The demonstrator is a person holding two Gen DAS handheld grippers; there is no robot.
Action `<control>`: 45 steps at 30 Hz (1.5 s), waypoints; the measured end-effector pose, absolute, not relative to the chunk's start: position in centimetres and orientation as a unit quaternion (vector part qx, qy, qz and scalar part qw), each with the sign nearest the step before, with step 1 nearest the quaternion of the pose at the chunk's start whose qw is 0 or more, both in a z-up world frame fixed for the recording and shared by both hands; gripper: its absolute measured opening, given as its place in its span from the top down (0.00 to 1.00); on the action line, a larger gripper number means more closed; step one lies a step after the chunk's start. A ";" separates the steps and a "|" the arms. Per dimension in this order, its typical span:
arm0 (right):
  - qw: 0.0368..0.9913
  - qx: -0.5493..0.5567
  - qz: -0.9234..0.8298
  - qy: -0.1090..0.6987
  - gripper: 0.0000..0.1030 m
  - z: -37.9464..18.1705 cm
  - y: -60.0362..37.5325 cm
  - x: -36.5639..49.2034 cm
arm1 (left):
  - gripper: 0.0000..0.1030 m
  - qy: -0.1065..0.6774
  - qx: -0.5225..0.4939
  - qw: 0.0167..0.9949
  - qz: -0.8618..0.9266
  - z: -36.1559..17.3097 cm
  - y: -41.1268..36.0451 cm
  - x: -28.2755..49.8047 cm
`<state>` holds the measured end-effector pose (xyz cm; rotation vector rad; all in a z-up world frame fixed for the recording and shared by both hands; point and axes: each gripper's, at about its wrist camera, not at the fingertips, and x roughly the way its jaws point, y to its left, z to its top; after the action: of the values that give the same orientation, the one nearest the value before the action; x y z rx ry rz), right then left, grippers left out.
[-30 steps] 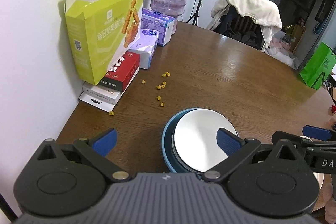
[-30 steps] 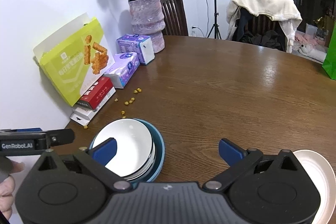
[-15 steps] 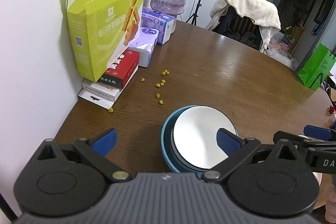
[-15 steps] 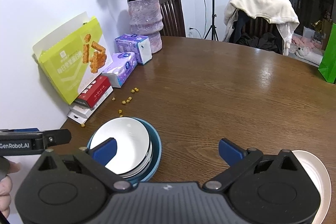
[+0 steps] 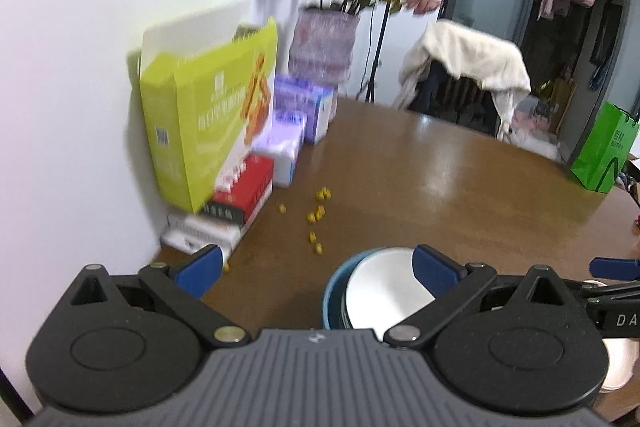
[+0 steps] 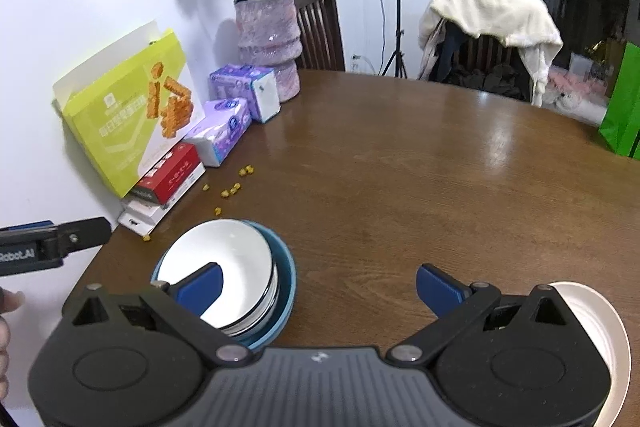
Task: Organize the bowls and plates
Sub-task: 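Move both open grippers to the blue bowl rim and close on it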
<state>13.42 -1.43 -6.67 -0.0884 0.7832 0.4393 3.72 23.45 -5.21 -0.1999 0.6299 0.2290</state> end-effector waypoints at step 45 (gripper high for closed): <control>0.829 0.011 0.214 0.516 0.03 -15.2 3.9 19.3 | 0.00 0.445 -0.161 0.878 0.077 -13.2 26.7 12.2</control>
<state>19.26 3.87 -15.23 0.0229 1.0950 0.4532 12.19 26.68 -13.16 -0.3355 0.9272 0.1609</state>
